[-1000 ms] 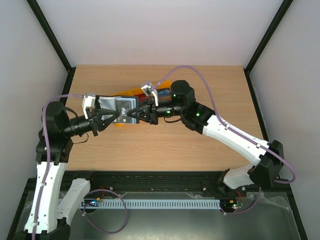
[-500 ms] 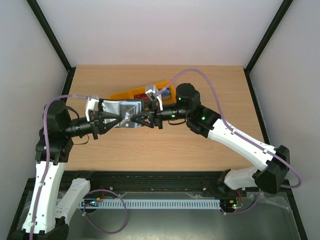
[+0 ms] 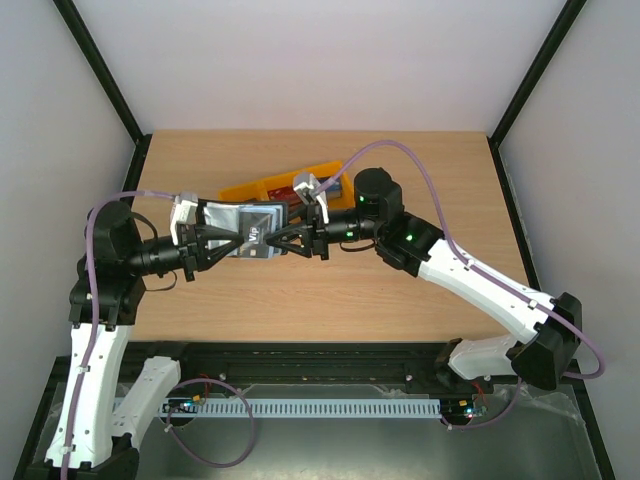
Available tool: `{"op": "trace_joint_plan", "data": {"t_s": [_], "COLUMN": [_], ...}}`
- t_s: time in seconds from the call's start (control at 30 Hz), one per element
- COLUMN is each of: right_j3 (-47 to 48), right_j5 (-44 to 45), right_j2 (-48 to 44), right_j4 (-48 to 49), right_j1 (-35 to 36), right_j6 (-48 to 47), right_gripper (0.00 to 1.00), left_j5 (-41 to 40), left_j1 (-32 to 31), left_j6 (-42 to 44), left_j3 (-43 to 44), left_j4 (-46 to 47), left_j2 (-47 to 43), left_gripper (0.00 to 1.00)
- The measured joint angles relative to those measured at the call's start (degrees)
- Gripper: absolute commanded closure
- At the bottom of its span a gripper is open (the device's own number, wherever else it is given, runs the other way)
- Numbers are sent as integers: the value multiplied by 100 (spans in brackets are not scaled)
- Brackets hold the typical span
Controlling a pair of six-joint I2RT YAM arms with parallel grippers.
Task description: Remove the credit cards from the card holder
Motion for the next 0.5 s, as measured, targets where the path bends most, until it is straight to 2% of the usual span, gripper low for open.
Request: {"op": "trace_joint_plan", "data": {"t_s": [0.17, 0.43, 0.5], "right_j3": [-7, -11, -13], "right_j5": [0, -28, -39], "right_j2": [-7, -81, -111], "right_j4": [-55, -144, -192], "right_j1": [-9, -24, -24], "right_j6": [-50, -107, -129], "right_gripper": [80, 76, 77], "left_j5": [7, 61, 74], "left_j1": [4, 7, 7], "left_j6": [52, 118, 129], "left_j3": [2, 68, 72], "left_j4": [-42, -87, -87], "left_j2": [0, 0, 0], "left_gripper": [98, 98, 98]}}
